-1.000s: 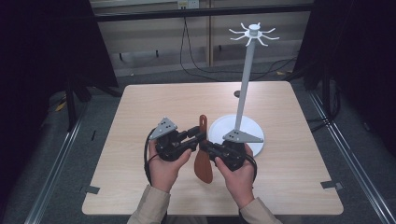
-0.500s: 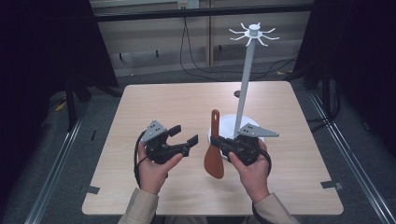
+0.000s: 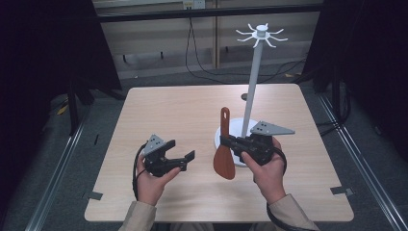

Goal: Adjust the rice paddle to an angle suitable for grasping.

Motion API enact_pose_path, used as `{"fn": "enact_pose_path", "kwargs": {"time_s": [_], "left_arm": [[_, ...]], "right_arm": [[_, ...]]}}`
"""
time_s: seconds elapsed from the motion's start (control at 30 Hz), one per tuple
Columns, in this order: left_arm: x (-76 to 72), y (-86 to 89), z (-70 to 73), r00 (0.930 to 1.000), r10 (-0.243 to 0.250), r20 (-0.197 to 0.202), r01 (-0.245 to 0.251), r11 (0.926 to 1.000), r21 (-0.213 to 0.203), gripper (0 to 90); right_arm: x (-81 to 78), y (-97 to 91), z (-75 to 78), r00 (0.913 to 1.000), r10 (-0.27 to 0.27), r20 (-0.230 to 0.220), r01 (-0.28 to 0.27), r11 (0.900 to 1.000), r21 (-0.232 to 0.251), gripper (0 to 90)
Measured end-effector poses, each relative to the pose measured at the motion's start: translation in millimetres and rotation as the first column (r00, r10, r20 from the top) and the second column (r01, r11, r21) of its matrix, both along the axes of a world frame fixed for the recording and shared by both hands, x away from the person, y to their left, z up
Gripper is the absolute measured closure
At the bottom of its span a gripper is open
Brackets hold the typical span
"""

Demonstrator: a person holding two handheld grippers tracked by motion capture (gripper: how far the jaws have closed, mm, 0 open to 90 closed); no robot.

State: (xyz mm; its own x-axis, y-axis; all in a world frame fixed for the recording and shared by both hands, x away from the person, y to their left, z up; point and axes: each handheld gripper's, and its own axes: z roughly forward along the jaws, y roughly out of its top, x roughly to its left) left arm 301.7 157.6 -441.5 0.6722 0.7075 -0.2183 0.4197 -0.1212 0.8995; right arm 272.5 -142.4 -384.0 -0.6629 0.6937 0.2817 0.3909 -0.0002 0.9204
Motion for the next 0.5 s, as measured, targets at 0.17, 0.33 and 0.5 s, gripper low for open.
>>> {"fn": "enact_pose_path", "kwargs": {"time_s": [0.17,0.33,0.5], "left_arm": [[1.5,5.8,-11.8,0.9994,0.011,-0.031,-0.011,0.9999,0.000,9.5],[2.4,10.4,-16.6,0.9992,0.026,-0.031,-0.025,0.9994,0.023,8.8],[3.7,17.8,-26.8,0.9975,0.050,-0.049,-0.047,0.9978,0.047,7.1]], "right_arm": [[1.0,-4.8,6.7,0.9999,0.008,0.011,-0.008,0.9999,0.009,83.0],[1.9,-9.1,10.6,0.9998,0.009,0.015,-0.009,1.0000,0.001,83.0],[3.2,-11.6,15.8,0.9998,0.006,0.018,-0.006,1.0000,-0.007,82.9]]}}
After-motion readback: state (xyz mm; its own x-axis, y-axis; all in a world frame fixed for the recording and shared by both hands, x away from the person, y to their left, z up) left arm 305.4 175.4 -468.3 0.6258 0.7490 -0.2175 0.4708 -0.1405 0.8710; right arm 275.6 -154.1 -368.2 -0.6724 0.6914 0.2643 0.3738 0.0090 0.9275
